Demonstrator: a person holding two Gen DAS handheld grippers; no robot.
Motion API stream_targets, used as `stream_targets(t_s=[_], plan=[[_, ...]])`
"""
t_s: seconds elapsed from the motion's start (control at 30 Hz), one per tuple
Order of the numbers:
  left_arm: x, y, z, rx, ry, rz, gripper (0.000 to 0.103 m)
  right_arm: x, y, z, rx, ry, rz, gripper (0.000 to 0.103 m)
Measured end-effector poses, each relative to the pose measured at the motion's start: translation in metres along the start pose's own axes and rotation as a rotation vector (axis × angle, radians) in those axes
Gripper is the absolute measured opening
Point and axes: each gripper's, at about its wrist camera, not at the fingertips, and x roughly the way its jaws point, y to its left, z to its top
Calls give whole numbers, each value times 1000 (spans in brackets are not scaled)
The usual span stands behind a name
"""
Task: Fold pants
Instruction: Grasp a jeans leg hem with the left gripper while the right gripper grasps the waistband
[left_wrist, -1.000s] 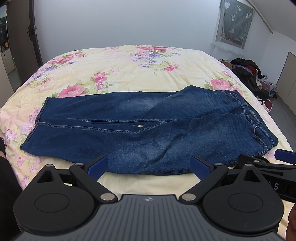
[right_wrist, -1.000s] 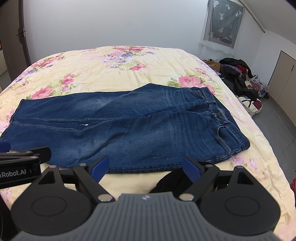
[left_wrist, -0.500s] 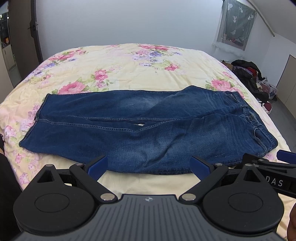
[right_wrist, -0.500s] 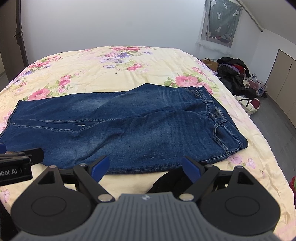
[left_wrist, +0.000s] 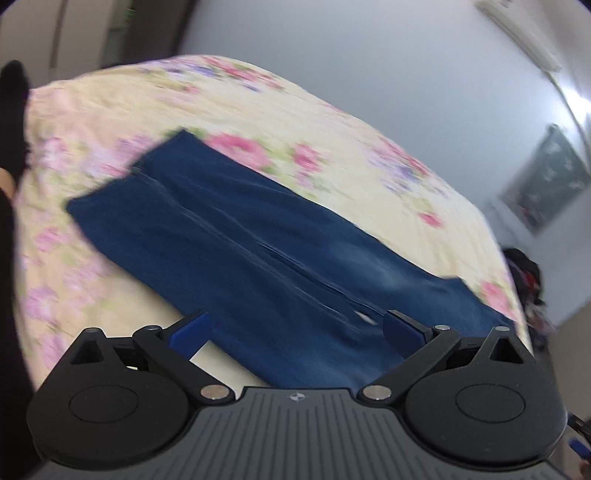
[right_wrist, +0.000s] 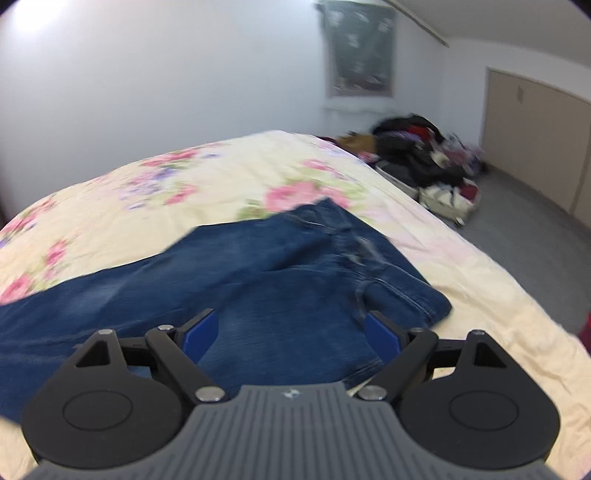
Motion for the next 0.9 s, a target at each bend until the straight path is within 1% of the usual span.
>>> stream_targets(t_s=[0.03, 0.1, 0.13, 0.23, 0.27, 0.33, 0.37, 0.4, 0.47, 0.53, 0.57, 0.6, 0.73, 0.83, 0.9], plan=[[7, 12, 6, -6, 5, 28, 103, 13, -19, 2, 65, 15, 10, 83], [25, 36, 17, -46, 55, 47, 103, 42, -60, 4, 225, 67, 34, 83], [36, 50, 21, -95, 94, 46, 103, 56, -78, 2, 297, 91, 46, 83], [60, 86, 20, -245, 134, 44, 103, 95, -127, -12, 521, 146, 95, 83], [66, 96, 18, -287, 131, 32, 103, 109, -142, -21, 612, 155, 116, 83], [77, 110, 11, -356, 126, -30, 103, 130, -165, -41, 777, 168, 158, 82], [84, 114, 8, -380, 131, -49, 103, 141, -173, -50, 856, 173, 184, 80], [90, 117, 5, -394, 143, -53, 103, 149, -180, -60, 919, 170, 210, 73], [101, 120, 1, -389, 171, -31, 103, 163, -186, -72, 973, 158, 235, 69], [109, 123, -1, -385, 187, -15, 103, 173, -188, -78, 989, 154, 229, 50], [113, 125, -2, -394, 190, -15, 103, 177, -189, -79, 1004, 159, 232, 46], [116, 129, -3, -409, 188, -21, 103, 182, -192, -80, 1020, 153, 237, 39], [128, 145, -1, -499, 188, -44, 103, 193, -194, -77, 1027, 139, 238, 33], [133, 153, 3, -548, 143, -87, 103, 200, -193, -76, 1036, 136, 252, 33], [137, 161, 4, -601, 109, -124, 103, 203, -195, -75, 1042, 138, 264, 33]])
